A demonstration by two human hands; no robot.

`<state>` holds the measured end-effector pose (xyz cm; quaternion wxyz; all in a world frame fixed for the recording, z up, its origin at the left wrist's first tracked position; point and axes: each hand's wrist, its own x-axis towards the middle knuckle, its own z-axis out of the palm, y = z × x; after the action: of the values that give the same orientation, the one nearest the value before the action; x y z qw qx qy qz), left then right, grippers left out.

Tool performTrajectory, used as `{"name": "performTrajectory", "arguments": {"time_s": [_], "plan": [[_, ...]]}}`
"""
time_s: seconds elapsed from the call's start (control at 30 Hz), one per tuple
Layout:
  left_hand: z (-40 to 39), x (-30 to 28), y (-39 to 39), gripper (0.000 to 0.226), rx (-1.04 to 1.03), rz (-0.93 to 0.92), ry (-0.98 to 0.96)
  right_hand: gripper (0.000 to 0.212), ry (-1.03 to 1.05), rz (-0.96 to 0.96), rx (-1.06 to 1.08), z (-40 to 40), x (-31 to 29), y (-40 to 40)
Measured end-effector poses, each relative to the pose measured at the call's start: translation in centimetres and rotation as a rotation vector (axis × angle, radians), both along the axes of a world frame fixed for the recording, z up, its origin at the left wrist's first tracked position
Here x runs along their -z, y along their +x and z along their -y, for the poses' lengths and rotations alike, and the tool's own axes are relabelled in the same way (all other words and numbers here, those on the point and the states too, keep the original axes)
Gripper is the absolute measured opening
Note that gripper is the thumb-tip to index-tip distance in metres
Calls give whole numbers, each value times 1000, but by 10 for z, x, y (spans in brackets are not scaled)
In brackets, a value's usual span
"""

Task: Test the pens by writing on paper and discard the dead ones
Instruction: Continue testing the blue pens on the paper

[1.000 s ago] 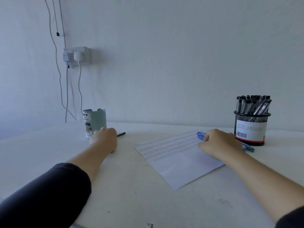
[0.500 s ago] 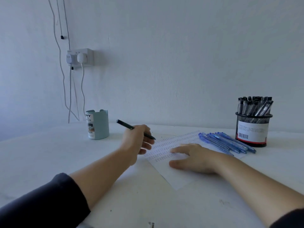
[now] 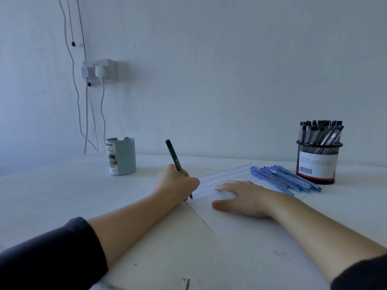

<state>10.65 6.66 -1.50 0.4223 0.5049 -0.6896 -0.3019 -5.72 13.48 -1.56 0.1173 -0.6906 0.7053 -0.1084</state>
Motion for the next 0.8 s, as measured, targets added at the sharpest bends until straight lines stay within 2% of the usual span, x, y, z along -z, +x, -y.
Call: {"name": "performTrajectory", "arguments": {"time_s": [0.27, 0.47, 0.7, 0.8], "plan": [[5, 4, -2, 15, -11, 51, -9, 66, 7, 16, 5, -2, -1, 1], [5, 5, -1, 24, 5, 47, -50, 65, 10, 17, 5, -3, -3, 1], [8, 6, -1, 17, -13, 50, -54, 65, 15, 19, 11, -4, -3, 3], [6, 6, 0, 20, -3, 43, -50, 65, 14, 23, 9, -6, -4, 4]]}}
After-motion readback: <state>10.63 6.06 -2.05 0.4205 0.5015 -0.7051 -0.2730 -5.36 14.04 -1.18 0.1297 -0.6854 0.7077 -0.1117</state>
